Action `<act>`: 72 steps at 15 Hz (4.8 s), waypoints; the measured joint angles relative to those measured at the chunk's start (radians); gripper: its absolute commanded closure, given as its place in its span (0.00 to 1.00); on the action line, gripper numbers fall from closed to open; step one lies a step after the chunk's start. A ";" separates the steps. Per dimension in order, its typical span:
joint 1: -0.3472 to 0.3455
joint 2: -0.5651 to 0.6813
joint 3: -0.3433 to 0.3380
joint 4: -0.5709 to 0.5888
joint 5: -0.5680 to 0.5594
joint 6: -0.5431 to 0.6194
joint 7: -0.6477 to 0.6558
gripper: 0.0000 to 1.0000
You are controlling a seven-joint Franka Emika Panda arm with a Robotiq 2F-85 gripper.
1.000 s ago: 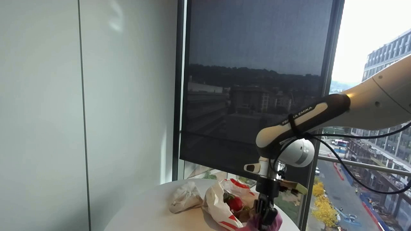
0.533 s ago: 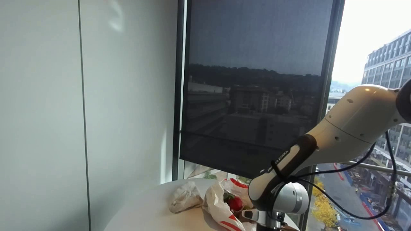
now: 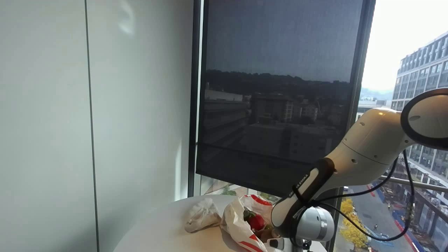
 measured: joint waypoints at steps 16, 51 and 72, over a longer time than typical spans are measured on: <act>-0.068 0.103 -0.075 0.247 -0.020 0.520 0.236 0.00; 0.101 0.227 -0.356 0.388 -0.789 0.694 0.840 0.83; 0.037 -0.157 -0.294 0.085 -0.927 0.456 0.909 0.00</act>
